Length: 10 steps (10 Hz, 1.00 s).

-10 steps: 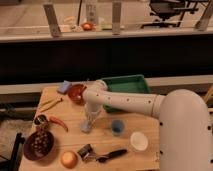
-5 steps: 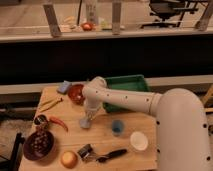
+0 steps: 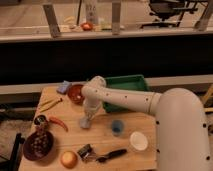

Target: Wipe table surface with towel

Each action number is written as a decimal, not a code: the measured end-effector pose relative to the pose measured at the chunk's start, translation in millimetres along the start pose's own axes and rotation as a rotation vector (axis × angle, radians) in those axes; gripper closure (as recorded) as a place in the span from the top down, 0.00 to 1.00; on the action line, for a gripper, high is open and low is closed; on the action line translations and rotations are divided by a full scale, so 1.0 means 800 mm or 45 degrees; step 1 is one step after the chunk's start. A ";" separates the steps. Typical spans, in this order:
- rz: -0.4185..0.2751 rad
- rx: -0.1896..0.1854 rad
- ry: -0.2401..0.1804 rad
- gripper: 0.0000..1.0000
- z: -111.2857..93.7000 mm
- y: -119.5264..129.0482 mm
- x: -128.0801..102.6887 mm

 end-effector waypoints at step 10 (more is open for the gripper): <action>-0.226 -0.169 0.003 0.00 0.002 0.048 -0.056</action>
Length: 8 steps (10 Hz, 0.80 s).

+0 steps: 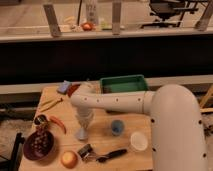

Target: Wipe table surface with towel

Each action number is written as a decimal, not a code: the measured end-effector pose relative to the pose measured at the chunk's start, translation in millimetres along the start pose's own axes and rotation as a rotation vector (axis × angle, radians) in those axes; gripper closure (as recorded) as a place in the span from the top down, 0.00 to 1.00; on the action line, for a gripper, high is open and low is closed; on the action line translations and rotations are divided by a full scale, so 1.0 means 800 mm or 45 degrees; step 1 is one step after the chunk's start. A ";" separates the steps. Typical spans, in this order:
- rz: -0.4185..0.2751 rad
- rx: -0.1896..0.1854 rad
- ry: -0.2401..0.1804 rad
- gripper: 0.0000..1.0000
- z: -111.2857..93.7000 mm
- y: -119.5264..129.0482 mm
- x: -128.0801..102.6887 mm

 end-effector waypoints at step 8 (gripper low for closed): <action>0.047 -0.007 0.169 0.00 -0.038 -0.050 0.065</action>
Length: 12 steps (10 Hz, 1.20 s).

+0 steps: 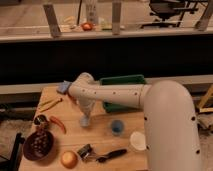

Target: Wipe table surface with towel

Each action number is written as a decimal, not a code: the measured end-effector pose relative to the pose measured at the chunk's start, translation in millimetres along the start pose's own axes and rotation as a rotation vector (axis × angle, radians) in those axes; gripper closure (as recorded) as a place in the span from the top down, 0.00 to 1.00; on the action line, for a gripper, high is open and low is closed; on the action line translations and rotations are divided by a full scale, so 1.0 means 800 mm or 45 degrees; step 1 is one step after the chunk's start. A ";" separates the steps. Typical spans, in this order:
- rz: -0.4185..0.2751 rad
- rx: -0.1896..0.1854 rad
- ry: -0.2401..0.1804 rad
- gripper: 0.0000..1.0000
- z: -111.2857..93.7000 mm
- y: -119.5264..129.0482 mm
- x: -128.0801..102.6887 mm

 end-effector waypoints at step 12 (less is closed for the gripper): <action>-0.158 -0.057 -0.070 0.00 0.009 0.057 -0.047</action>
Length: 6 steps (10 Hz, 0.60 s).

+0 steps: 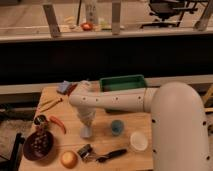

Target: Wipe table surface with towel

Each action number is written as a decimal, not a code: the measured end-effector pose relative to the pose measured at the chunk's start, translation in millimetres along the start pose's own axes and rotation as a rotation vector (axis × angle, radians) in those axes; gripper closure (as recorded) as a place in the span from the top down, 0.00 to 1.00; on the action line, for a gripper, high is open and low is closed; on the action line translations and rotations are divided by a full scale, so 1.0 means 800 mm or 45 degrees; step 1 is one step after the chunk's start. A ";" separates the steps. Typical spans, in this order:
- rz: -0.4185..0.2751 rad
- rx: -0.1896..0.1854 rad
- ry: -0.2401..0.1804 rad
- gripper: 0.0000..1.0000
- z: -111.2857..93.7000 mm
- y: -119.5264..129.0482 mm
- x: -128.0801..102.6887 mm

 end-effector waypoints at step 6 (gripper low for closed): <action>0.051 0.106 0.069 0.00 -0.019 -0.054 0.063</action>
